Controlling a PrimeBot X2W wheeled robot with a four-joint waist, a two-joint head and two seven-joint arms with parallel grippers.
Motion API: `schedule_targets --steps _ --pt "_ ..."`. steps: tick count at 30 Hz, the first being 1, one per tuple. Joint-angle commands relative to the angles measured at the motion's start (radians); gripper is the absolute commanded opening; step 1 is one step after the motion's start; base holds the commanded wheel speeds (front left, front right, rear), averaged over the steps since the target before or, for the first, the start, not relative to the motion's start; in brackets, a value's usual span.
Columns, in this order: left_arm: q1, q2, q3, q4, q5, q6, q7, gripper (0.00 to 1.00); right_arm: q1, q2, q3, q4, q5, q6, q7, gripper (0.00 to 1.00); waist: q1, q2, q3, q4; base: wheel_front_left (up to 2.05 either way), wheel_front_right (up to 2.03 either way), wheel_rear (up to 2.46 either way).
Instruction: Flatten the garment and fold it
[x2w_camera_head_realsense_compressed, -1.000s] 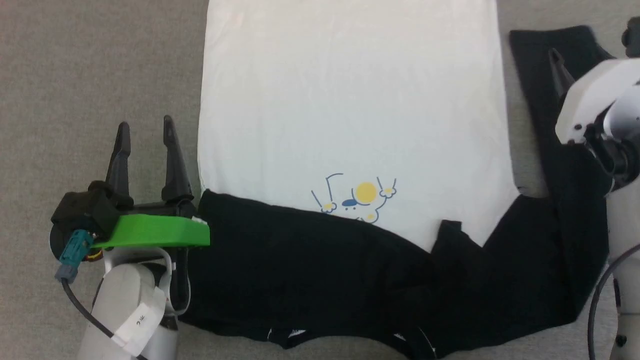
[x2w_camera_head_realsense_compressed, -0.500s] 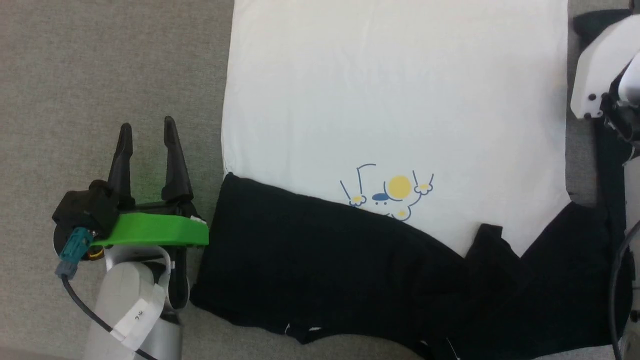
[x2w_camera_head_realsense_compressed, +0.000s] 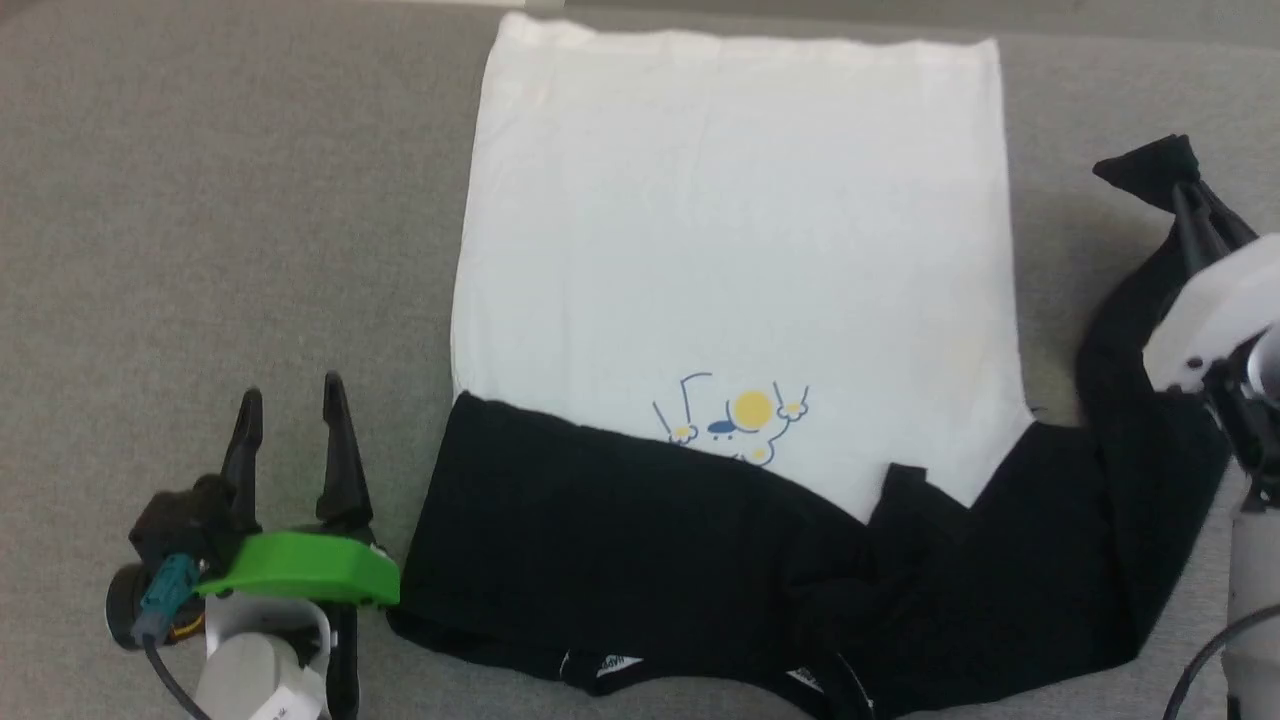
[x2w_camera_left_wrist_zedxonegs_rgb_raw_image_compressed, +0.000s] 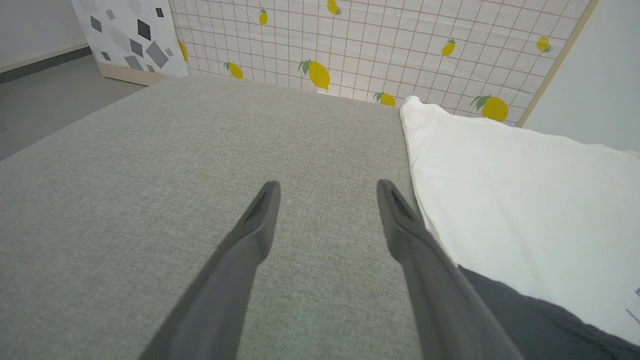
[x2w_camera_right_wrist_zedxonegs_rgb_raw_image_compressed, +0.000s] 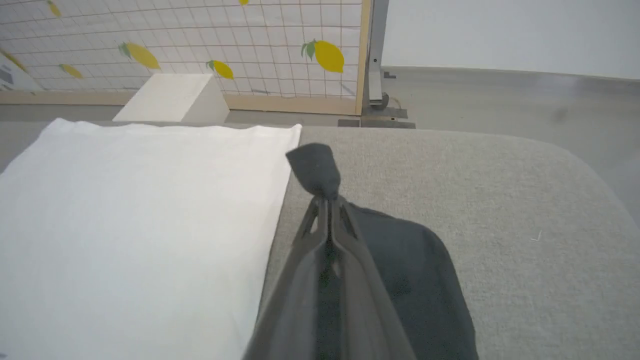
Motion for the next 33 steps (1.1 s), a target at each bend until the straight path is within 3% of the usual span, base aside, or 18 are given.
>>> schedule_targets --steps 1,8,13,16,23,33 --pt "0.025 -0.003 0.007 0.003 0.009 -0.004 -0.005 1.00 0.039 0.012 0.001 -0.055 0.016 -0.001 0.002 0.00 0.0000 0.0105 -0.134 -0.076 0.00 0.00 0.00" --pt "0.075 -0.001 0.019 0.005 0.016 -0.006 -0.005 1.00 0.193 0.070 0.061 -0.377 0.074 -0.001 0.081 0.00 0.0000 0.0105 -0.191 -0.100 0.00 0.00 0.00" --pt "0.085 0.005 0.017 0.008 0.017 -0.007 -0.005 1.00 0.256 0.091 0.210 -0.545 0.109 -0.001 0.122 0.00 0.0000 0.0105 -0.210 -0.101 0.00 0.00 0.00" --pt "0.088 0.007 0.014 0.009 0.017 -0.007 -0.005 1.00 0.272 0.094 0.320 -0.584 0.118 -0.001 0.140 0.00 0.0000 0.0105 -0.216 -0.097 0.00 0.00 0.00" --pt "0.088 0.009 0.005 0.010 0.013 -0.008 -0.005 1.00 0.274 0.098 0.582 -0.513 0.143 -0.001 0.151 0.00 0.0000 0.0105 -0.208 -0.072 0.00 0.00 0.00" --pt "0.059 0.005 -0.017 0.020 -0.002 -0.009 -0.005 1.00 0.186 0.100 0.814 -0.219 0.233 -0.001 0.072 0.00 0.0000 0.0105 -0.158 -0.016 0.00 0.00 0.00"
